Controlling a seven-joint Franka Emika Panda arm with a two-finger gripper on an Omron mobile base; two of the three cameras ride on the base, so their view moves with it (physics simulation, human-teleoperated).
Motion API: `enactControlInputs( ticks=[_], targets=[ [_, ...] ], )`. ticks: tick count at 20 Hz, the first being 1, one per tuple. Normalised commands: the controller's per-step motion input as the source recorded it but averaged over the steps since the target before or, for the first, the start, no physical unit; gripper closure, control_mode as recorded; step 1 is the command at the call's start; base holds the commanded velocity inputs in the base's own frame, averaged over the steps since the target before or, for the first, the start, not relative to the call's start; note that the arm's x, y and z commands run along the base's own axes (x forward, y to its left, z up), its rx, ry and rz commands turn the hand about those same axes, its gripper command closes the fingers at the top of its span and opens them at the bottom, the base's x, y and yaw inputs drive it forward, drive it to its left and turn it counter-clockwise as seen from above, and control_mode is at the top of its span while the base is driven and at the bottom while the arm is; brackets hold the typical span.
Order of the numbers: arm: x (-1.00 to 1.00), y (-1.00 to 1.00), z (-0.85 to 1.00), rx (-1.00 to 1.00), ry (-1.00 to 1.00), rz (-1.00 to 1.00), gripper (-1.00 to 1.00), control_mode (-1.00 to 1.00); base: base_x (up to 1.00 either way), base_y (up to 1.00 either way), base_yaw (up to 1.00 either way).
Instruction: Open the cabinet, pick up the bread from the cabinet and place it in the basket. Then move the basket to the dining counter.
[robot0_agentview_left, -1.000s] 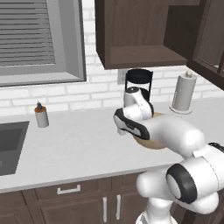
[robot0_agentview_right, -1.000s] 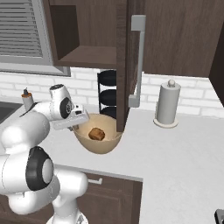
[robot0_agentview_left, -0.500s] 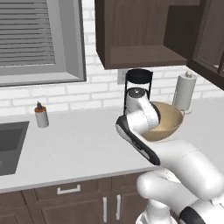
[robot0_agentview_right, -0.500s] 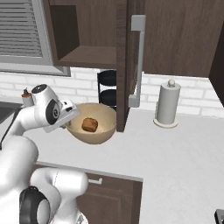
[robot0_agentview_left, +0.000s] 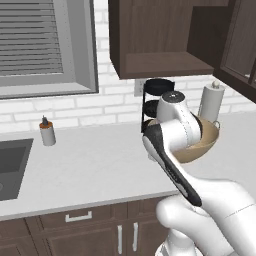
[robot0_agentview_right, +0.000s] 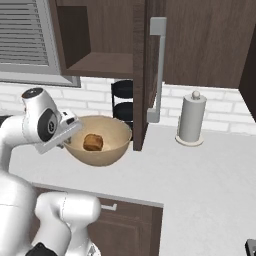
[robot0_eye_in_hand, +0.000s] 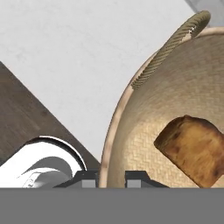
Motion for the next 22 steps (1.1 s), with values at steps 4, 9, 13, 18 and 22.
enactControlInputs(
  ticks=[4, 9, 13, 18, 22],
  targets=[
    [-0.51, 0.1, 0.34, 0.0, 0.16, 0.0, 1.0, -1.0, 0.0, 0.0, 0.0],
    [-0.05, 0.12, 0.02, 0.0, 0.2, 0.0, 1.0, -1.0, 0.0, 0.0, 0.0],
    [-0.01, 0.0, 0.0, 0.0, 0.06, 0.0, 1.0, -1.0, 0.0, 0.0, 0.0],
    [0.0, 0.0, 0.0, 0.0, 0.0, 0.0, 1.0, -1.0, 0.0, 0.0, 0.0],
    [0.0, 0.0, 0.0, 0.0, 0.0, 0.0, 1.0, -1.0, 0.0, 0.0, 0.0]
  ],
)
